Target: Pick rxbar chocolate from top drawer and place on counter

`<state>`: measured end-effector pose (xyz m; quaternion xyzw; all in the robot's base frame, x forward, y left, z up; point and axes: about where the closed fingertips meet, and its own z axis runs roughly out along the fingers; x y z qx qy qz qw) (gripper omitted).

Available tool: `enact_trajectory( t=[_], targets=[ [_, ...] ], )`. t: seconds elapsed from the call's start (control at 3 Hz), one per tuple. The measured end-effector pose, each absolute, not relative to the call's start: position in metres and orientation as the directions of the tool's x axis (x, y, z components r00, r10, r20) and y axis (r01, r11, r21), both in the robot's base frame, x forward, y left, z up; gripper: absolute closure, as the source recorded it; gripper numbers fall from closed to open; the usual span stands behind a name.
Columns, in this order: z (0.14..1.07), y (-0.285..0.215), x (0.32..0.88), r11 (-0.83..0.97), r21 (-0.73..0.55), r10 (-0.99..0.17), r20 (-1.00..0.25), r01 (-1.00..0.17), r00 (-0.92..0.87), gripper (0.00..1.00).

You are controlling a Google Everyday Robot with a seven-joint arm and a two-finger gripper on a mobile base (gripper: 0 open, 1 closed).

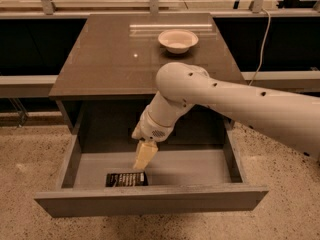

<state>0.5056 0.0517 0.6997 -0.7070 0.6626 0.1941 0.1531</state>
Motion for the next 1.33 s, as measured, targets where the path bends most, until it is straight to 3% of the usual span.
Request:
enact_trajectory(
  t=[1.33],
  targets=[
    [0.634,0.075,0.503,-0.050,0.074,-0.904,-0.427,-0.996,0.014,0.22]
  ],
)
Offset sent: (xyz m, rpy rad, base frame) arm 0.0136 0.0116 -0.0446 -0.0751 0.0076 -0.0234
